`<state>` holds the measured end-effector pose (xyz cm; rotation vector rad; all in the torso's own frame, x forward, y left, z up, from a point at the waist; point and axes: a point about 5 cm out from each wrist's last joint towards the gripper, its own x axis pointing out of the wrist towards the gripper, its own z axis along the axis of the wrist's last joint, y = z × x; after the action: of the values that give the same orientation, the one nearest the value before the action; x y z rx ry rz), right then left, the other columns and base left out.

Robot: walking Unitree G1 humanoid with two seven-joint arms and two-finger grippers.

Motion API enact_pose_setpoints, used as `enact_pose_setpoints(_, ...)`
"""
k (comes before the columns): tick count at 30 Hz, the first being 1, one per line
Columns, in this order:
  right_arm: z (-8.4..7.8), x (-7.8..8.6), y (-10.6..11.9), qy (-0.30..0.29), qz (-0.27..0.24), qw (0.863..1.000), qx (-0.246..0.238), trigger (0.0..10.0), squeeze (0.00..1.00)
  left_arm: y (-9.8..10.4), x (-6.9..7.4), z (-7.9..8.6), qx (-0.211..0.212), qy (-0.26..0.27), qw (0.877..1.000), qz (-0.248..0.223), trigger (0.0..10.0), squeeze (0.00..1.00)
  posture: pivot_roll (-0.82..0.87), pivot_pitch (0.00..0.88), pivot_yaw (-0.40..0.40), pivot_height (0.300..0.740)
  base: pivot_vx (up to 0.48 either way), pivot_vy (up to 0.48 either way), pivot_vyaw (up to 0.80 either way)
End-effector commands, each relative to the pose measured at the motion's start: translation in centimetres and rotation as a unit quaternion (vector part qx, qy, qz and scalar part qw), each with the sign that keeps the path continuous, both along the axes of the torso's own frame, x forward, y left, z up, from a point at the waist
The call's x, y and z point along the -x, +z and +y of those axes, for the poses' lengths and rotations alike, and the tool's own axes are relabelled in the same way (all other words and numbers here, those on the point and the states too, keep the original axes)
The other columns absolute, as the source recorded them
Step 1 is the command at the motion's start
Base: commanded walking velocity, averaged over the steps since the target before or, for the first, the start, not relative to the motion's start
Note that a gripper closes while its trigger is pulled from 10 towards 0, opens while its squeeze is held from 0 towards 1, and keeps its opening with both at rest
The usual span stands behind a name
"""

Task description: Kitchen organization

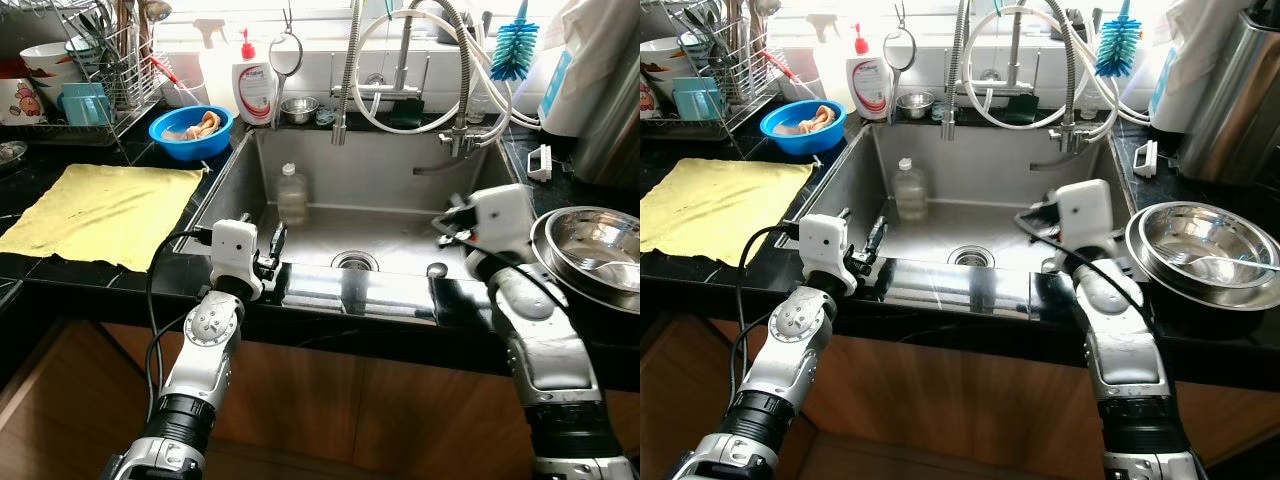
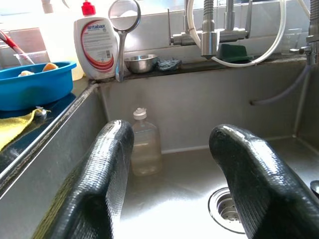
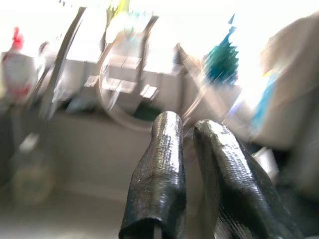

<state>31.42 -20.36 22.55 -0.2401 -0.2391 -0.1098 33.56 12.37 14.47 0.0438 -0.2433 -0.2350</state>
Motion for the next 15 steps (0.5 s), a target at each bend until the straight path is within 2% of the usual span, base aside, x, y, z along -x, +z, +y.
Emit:
enact_pose_setpoints(1, -1.3, 1.2, 1.2, -0.038, -0.035, 0.999, -0.011, 10.0, 0.00, 0.2, 0.1, 0.4, -0.010, 0.003, 1.000, -0.007, 10.0, 0.00, -0.08, 0.000, 0.051, 0.740, 0.000, 0.000, 0.00)
enact_pose_setpoints(2, -1.9, 1.8, 1.6, -0.057, -0.049, 0.997, -0.016, 10.0, 0.47, 0.2, 0.0, 0.4, -0.010, 0.003, 1.000, -0.006, 10.0, 0.00, -0.09, 0.000, 0.056, 0.740, 0.000, 0.000, 0.00)
enact_pose_setpoints(3, -2.8, 2.8, 2.1, -0.086, -0.069, 0.994, -0.022, 10.0, 1.00, 0.2, 0.0, 0.3, -0.010, 0.002, 1.000, -0.005, 10.0, 0.00, -0.09, 0.000, 0.056, 0.740, 0.000, 0.000, 0.00)
enact_pose_setpoints(7, -4.6, 4.9, 2.0, -0.159, -0.079, 0.984, -0.028, 10.0, 1.00, 0.2, -0.1, 0.0, -0.010, -0.003, 1.000, -0.004, 10.0, 0.00, -0.09, 0.000, 0.060, 0.740, 0.000, 0.000, 0.00)
enact_pose_setpoints(9, -5.8, 5.8, 2.0, -0.196, -0.091, 0.975, -0.054, 10.0, 1.00, 0.2, -0.1, 0.0, -0.010, -0.004, 1.000, -0.004, 10.0, 0.00, -0.09, 0.000, 0.061, 0.740, 0.000, 0.000, 0.00)
enact_pose_setpoints(13, -6.1, 6.2, 2.0, -0.208, -0.095, 0.971, -0.066, 10.0, 1.00, 0.2, -0.1, 0.0, -0.011, -0.004, 1.000, -0.004, 10.0, 0.00, -0.09, 0.000, 0.061, 0.740, 0.000, 0.000, 0.00)
enact_pose_setpoints(15, -8.2, 7.5, 1.5, -0.271, -0.103, 0.951, -0.109, 10.0, 1.00, 0.2, -0.1, 0.1, -0.012, -0.005, 1.000, -0.003, 10.0, 0.00, -0.09, 0.000, 0.063, 0.740, 0.000, 0.000, 0.00)
